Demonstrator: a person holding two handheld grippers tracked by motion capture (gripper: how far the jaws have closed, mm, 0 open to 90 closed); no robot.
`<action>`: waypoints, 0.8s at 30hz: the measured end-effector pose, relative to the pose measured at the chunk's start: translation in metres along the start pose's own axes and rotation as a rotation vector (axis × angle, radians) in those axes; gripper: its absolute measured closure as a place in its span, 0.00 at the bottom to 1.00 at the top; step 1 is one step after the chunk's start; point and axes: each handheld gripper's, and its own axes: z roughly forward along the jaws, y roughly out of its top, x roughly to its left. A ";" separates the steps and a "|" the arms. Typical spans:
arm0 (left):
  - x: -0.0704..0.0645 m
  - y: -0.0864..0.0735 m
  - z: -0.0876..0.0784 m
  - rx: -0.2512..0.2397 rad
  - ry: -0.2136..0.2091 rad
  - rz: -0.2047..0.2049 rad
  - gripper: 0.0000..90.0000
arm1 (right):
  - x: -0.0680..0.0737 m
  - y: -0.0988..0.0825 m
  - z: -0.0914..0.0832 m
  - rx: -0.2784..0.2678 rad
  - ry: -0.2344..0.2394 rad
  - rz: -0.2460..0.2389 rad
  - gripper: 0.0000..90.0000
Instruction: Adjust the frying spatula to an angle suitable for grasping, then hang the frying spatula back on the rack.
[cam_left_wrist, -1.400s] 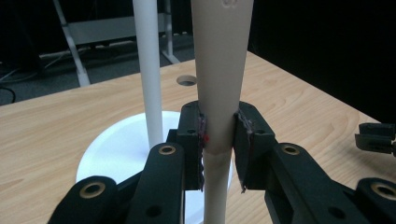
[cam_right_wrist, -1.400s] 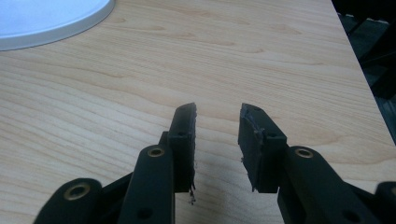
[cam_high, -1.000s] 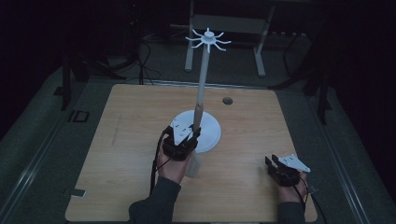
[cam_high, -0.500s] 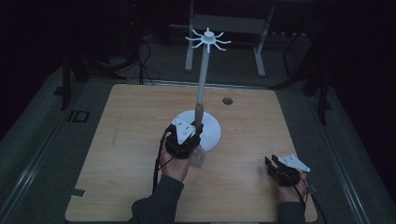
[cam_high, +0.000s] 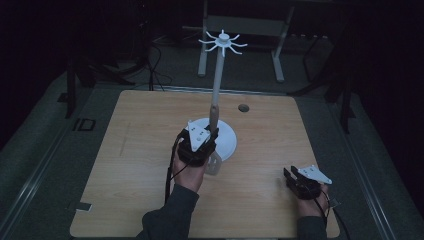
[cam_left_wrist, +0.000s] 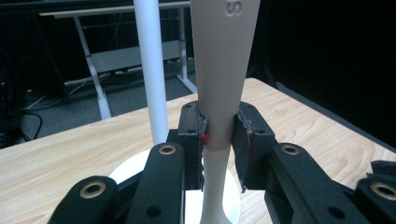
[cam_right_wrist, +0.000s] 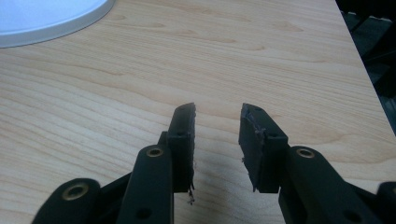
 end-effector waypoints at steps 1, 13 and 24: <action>0.000 0.000 0.000 0.000 0.000 0.000 0.83 | 0.000 0.000 0.000 -0.001 0.000 0.000 0.73; 0.000 0.008 0.001 -0.013 0.019 -0.006 0.83 | -0.001 0.000 0.000 -0.001 -0.004 0.003 0.73; 0.000 0.020 -0.001 -0.030 0.038 0.002 0.83 | -0.001 0.000 0.000 -0.002 -0.003 0.002 0.73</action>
